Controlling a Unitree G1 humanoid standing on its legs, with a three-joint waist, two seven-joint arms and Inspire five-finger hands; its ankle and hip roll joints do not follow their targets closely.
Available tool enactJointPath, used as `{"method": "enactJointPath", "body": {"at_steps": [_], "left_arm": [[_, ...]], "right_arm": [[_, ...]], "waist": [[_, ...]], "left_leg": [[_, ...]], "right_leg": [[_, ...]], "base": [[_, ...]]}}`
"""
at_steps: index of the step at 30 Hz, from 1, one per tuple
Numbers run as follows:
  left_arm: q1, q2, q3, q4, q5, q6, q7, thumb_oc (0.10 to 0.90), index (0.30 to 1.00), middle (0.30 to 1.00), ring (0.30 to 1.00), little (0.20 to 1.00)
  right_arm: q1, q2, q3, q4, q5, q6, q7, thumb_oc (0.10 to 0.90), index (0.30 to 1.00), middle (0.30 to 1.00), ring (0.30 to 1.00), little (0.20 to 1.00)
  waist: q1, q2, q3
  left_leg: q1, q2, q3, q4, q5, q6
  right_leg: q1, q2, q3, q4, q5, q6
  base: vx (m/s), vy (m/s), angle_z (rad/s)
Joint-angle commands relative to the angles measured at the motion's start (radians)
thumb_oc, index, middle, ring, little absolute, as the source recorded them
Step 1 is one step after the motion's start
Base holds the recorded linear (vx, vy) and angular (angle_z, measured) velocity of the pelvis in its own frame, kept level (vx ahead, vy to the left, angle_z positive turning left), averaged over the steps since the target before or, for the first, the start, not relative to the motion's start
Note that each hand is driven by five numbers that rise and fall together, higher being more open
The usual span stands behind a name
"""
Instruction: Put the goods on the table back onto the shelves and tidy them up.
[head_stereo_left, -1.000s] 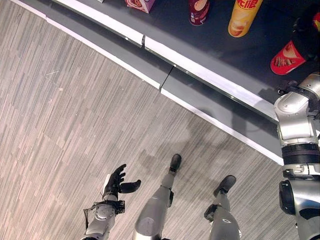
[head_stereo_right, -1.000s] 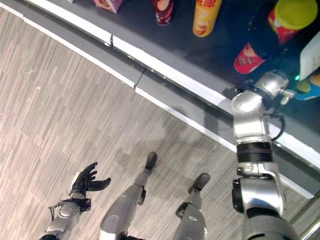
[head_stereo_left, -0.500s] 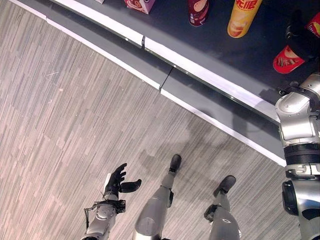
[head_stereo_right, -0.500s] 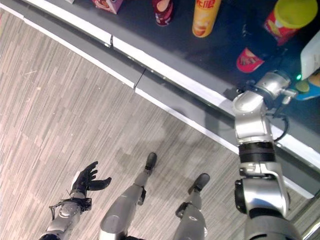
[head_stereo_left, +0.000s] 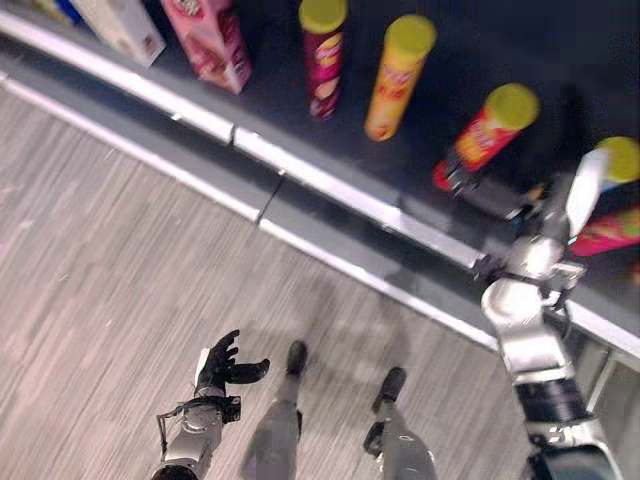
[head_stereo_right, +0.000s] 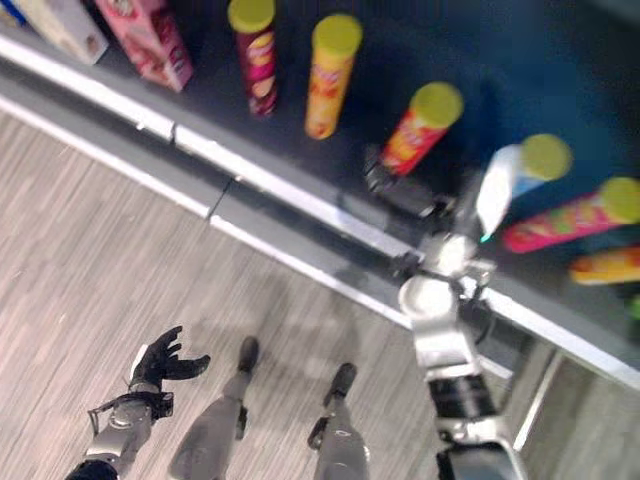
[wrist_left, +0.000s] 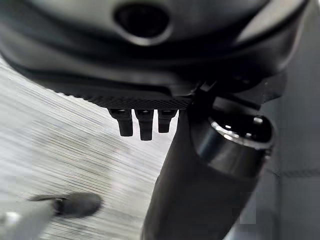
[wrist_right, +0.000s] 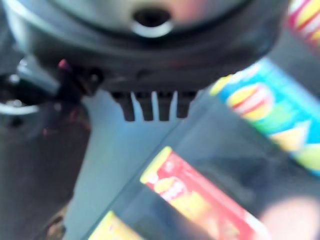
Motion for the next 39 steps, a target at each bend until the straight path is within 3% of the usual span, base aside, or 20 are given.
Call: {"method": "enactJointPath", "body": {"at_steps": [1,3,8,13,16,18,20,21,24,25,26,28,29,30,31,32,34,35,37,39], "left_arm": [[0.067,0.054,0.024,0.027,0.051,-0.011,-0.033,0.800,0.900,0.900,0.900,0.900],[0.067,0.085,0.075,0.046,0.060,-0.013,-0.067,0.800,0.900,0.900,0.900,0.900],[0.076,0.090,0.116,0.088,0.056,-0.014,-0.088,0.800,0.900,0.900,0.900,0.900],[0.106,0.081,0.132,0.114,0.056,-0.014,-0.101,0.800,0.900,0.900,0.900,0.900],[0.117,0.079,0.141,0.117,0.050,-0.014,-0.103,0.800,0.900,0.900,0.900,0.900],[0.116,0.077,0.149,0.118,0.040,-0.014,-0.098,0.800,0.900,0.900,0.900,0.900],[0.119,0.076,0.150,0.116,0.035,-0.013,-0.099,0.800,0.900,0.900,0.900,0.900],[0.124,0.074,0.155,0.118,0.034,-0.017,-0.097,0.800,0.900,0.900,0.900,0.900],[0.143,0.065,0.156,0.091,0.010,-0.021,-0.094,0.800,0.900,0.900,0.900,0.900],[0.143,0.052,0.142,0.076,0.008,-0.022,-0.099,0.800,0.900,0.900,0.900,0.900],[0.143,0.050,0.140,0.076,0.008,-0.022,-0.098,0.800,0.900,0.900,0.900,0.900],[0.133,0.039,0.120,0.055,0.019,-0.021,-0.107,0.800,0.900,0.900,0.900,0.900],[0.131,0.033,0.114,0.053,0.026,-0.020,-0.110,0.800,0.900,0.900,0.900,0.900],[0.132,0.036,0.114,0.039,0.026,-0.024,-0.113,0.800,0.900,0.900,0.900,0.900],[0.136,0.037,0.111,0.027,0.023,-0.024,-0.116,0.800,0.900,0.900,0.900,0.900],[0.138,0.032,0.106,0.021,0.021,-0.026,-0.119,0.800,0.900,0.900,0.900,0.900],[0.133,0.027,0.089,0.019,0.027,-0.026,-0.122,0.800,0.900,0.900,0.900,0.900],[0.128,0.025,0.074,0.020,0.030,-0.029,-0.122,0.800,0.900,0.900,0.900,0.900],[0.119,0.020,0.061,0.033,0.044,-0.031,-0.128,0.800,0.900,0.900,0.900,0.900],[0.109,0.021,0.052,0.051,0.056,-0.031,-0.136,0.800,0.900,0.900,0.900,0.900]], "right_arm": [[-0.061,-0.127,-0.048,-0.036,0.125,-0.140,0.152,0.800,0.900,0.900,0.900,0.900],[0.016,-0.146,-0.048,-0.079,0.253,-0.178,0.303,0.800,0.900,0.900,0.900,0.900],[0.076,-0.181,-0.085,-0.092,0.352,-0.200,0.392,0.800,0.900,0.900,0.900,0.900],[0.121,-0.207,-0.168,-0.100,0.413,-0.197,0.418,0.800,0.900,0.900,0.900,0.900],[0.131,-0.223,-0.230,-0.099,0.402,-0.196,0.387,0.800,0.900,0.900,0.900,0.900],[0.131,-0.242,-0.284,-0.103,0.395,-0.198,0.356,0.800,0.900,0.900,0.900,0.900],[0.141,-0.257,-0.324,-0.120,0.388,-0.194,0.341,0.800,0.900,0.900,0.900,0.900],[0.143,-0.272,-0.341,-0.117,0.387,-0.196,0.335,0.800,0.900,0.900,0.900,0.900],[0.138,-0.338,-0.379,-0.131,0.388,-0.216,0.309,0.800,0.900,0.900,0.900,0.900],[0.137,-0.387,-0.413,-0.135,0.396,-0.236,0.291,0.800,0.900,0.900,0.900,0.900],[0.138,-0.390,-0.415,-0.134,0.397,-0.237,0.291,0.800,0.900,0.900,0.900,0.900],[0.139,-0.430,-0.435,-0.135,0.393,-0.237,0.280,0.800,0.900,0.900,0.900,0.900],[0.124,-0.447,-0.428,-0.127,0.388,-0.238,0.272,0.800,0.900,0.900,0.900,0.900],[0.109,-0.458,-0.414,-0.125,0.386,-0.235,0.273,0.800,0.900,0.900,0.900,0.900],[0.099,-0.464,-0.406,-0.129,0.391,-0.234,0.280,0.800,0.900,0.900,0.900,0.900],[0.091,-0.473,-0.402,-0.128,0.391,-0.235,0.284,0.800,0.900,0.900,0.900,0.900],[0.084,-0.489,-0.394,-0.106,0.392,-0.234,0.282,0.800,0.900,0.900,0.900,0.900],[0.072,-0.505,-0.373,-0.089,0.384,-0.234,0.283,0.800,0.900,0.900,0.900,0.900],[0.078,-0.512,-0.380,-0.064,0.383,-0.232,0.289,0.800,0.900,0.900,0.900,0.900],[0.091,-0.512,-0.386,-0.038,0.381,-0.230,0.296,0.800,0.900,0.900,0.900,0.900]], "waist": [[-0.021,0.020,-0.093],[-0.056,-0.005,-0.095],[-0.059,0.004,-0.096],[-0.057,0.001,-0.144],[-0.051,0.002,-0.173],[-0.062,-0.013,-0.185],[-0.057,-0.017,-0.199],[-0.055,-0.020,-0.207],[-0.076,-0.011,-0.218],[-0.091,0.000,-0.214],[-0.090,0.005,-0.212],[-0.100,0.018,-0.206],[-0.100,0.015,-0.200],[-0.093,0.006,-0.192],[-0.086,-0.009,-0.185],[-0.082,-0.020,-0.183],[-0.072,-0.028,-0.181],[-0.056,-0.021,-0.175],[-0.066,-0.014,-0.185],[-0.079,-0.012,-0.202]], "left_leg": [[0.046,0.033,0.070,0.001,-0.128,-0.020],[0.098,0.050,0.160,0.006,-0.140,-0.013],[0.140,0.097,0.247,0.023,-0.149,-0.013],[0.126,0.153,0.332,0.065,-0.145,-0.028],[0.132,0.212,0.363,0.074,-0.147,-0.063],[0.132,0.249,0.386,0.079,-0.125,-0.087],[0.147,0.281,0.405,0.080,-0.114,-0.112],[0.154,0.303,0.411,0.082,-0.105,-0.127],[0.177,0.388,0.423,0.097,-0.056,-0.168],[0.178,0.440,0.420,0.138,-0.008,-0.179],[0.177,0.446,0.417,0.139,-0.005,-0.183],[0.157,0.484,0.432,0.194,0.079,-0.195],[0.142,0.480,0.432,0.241,0.079,-0.187],[0.121,0.439,0.395,0.272,0.037,-0.166],[0.083,0.374,0.359,0.293,-0.022,-0.119],[0.062,0.320,0.325,0.299,-0.084,-0.102],[0.018,0.239,0.282,0.295,-0.113,-0.091],[0.008,0.155,0.196,0.245,-0.132,-0.080],[0.049,0.120,0.136,0.188,-0.137,-0.066],[0.066,0.117,0.142,0.174,-0.133,-0.059]], "right_leg": [[0.009,-0.092,0.042,0.020,0.022,0.122],[-0.024,-0.088,0.054,0.040,0.091,0.122],[0.009,-0.108,0.002,0.090,0.047,0.119],[0.057,-0.177,-0.032,0.119,0.099,0.122],[0.085,-0.194,-0.058,0.105,0.154,0.122],[0.086,-0.199,-0.069,0.093,0.162,0.122],[0.096,-0.167,-0.065,0.071,0.110,0.122],[0.107,-0.145,-0.069,0.050,0.050,0.122],[0.126,-0.059,-0.046,0.043,-0.051,0.115],[0.149,0.006,-0.042,0.035,-0.105,0.082],[0.152,0.012,-0.044,0.033,-0.107,0.078],[0.183,0.057,-0.061,0.012,-0.130,0.049],[0.188,0.069,-0.056,0.010,-0.144,0.033],[0.185,0.073,-0.046,0.010,-0.149,0.027],[0.176,0.068,-0.043,0.011,-0.138,0.013],[0.178,0.068,-0.034,0.011,-0.137,0.010],[0.182,0.072,-0.021,0.009,-0.133,0.012],[0.176,0.090,0.015,0.014,-0.130,0.012],[0.183,0.105,0.043,0.013,-0.130,0.012],[0.182,0.104,0.057,0.011,-0.131,0.014]], "base": [[-0.07,0.117,-0.95],[-0.11,0.109,-1.20],[-0.12,0.008,-0.86],[-0.12,-0.134,-0.81],[-0.01,-0.303,-0.61],[-0.05,-0.376,-0.51],[0.03,-0.320,-0.79],[0.08,-0.379,-0.65],[0.10,-0.431,-0.55],[0.06,-0.377,-0.45],[0.04,-0.358,-0.47],[0.01,-0.220,-0.21],[0.01,-0.228,0.05],[-0.07,-0.203,-0.02],[-0.07,-0.183,-0.27],[-0.06,-0.150,-0.53],[0.06,-0.062,-0.55],[0.09,0.024,-0.33],[0.15,0.069,-0.88],[0.14,0.080,-0.83]]}}
